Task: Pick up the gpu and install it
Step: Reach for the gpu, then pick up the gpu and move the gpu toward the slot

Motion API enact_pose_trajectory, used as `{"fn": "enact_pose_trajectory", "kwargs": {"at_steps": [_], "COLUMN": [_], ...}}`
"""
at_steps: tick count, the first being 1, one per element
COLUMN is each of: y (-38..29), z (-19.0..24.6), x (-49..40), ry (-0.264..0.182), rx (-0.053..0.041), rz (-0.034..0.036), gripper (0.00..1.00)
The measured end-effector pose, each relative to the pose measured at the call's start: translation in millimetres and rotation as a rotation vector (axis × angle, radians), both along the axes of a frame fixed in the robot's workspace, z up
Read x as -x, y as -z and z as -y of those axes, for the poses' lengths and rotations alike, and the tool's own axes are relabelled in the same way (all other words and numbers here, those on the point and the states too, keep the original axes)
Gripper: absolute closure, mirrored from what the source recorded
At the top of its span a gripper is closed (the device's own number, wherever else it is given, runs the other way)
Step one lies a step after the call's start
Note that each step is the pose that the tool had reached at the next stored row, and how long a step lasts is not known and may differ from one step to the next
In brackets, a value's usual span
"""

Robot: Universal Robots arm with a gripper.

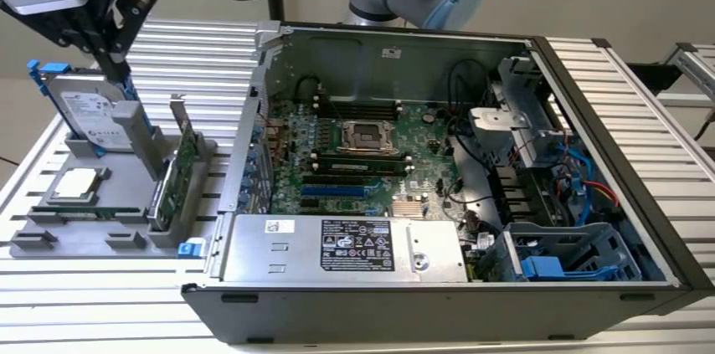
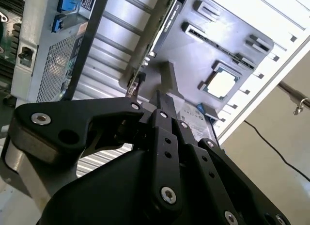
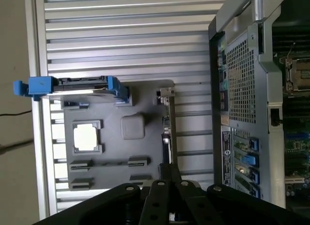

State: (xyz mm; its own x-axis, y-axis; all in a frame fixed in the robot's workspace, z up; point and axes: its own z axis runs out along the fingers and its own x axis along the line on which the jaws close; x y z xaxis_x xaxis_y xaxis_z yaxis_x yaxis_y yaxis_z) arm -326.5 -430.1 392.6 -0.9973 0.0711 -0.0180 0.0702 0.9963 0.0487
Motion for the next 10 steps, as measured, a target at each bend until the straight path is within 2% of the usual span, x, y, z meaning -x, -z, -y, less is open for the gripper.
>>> {"fn": "enact_pose_trajectory", "kwargs": {"at_steps": [5, 10], "y": [0.0, 0.0], "z": [8.5, 13.3], "x": [-2.3, -5.9], "ry": [0.0, 0.0], "rx": [0.0, 0.0], "rz": [-0.0003, -0.0004], "gripper": [1.0, 1.0]}}
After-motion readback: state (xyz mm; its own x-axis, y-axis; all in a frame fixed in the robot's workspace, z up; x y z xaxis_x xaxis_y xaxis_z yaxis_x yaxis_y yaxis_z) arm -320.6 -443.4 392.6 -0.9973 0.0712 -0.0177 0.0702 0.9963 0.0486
